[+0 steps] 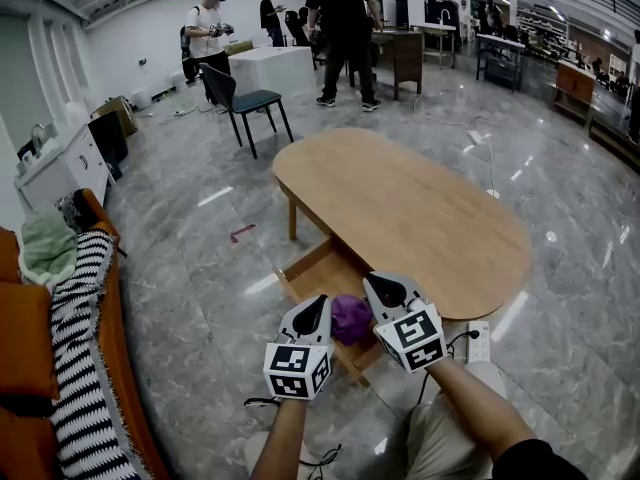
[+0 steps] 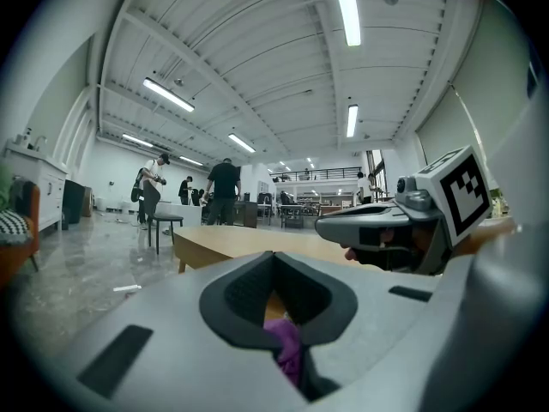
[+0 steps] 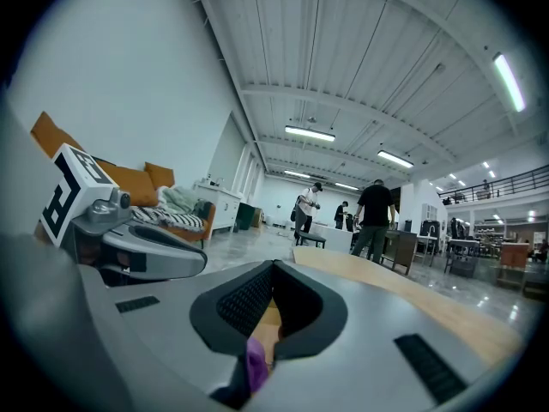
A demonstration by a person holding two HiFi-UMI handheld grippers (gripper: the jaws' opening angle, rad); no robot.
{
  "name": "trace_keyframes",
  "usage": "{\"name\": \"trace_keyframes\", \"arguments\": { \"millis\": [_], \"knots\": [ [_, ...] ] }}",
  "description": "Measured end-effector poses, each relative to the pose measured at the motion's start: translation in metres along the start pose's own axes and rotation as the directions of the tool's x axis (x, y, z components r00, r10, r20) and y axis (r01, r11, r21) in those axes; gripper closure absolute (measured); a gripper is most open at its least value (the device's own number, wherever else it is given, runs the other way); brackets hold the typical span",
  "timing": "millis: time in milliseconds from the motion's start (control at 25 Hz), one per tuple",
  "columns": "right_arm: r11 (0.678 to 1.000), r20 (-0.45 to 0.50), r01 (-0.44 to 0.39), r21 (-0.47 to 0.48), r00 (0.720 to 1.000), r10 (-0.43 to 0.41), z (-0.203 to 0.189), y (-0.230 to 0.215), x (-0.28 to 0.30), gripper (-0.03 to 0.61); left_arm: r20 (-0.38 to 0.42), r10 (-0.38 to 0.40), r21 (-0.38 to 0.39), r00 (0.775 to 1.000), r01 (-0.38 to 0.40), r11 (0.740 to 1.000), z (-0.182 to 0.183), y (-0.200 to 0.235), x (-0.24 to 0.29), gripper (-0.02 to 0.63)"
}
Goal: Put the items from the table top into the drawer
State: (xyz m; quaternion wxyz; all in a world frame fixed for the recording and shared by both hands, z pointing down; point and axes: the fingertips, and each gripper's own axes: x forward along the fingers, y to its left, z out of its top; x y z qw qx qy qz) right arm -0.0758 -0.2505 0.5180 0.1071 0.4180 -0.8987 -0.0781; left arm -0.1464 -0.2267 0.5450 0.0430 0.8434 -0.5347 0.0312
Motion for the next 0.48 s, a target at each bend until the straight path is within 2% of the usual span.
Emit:
{"name": "trace_keyframes", "arguments": {
  "millis": [480],
  "knots": [
    [1.000,-0.009,-0.009,-0.004,1.000,0.009,0.0023,0.0040,0.0028,0.560,-0.004,0.002,-0.005,1.000,-0.002,1.000,0.0005,0.0029,-0.0013,0.609]
  ]
}}
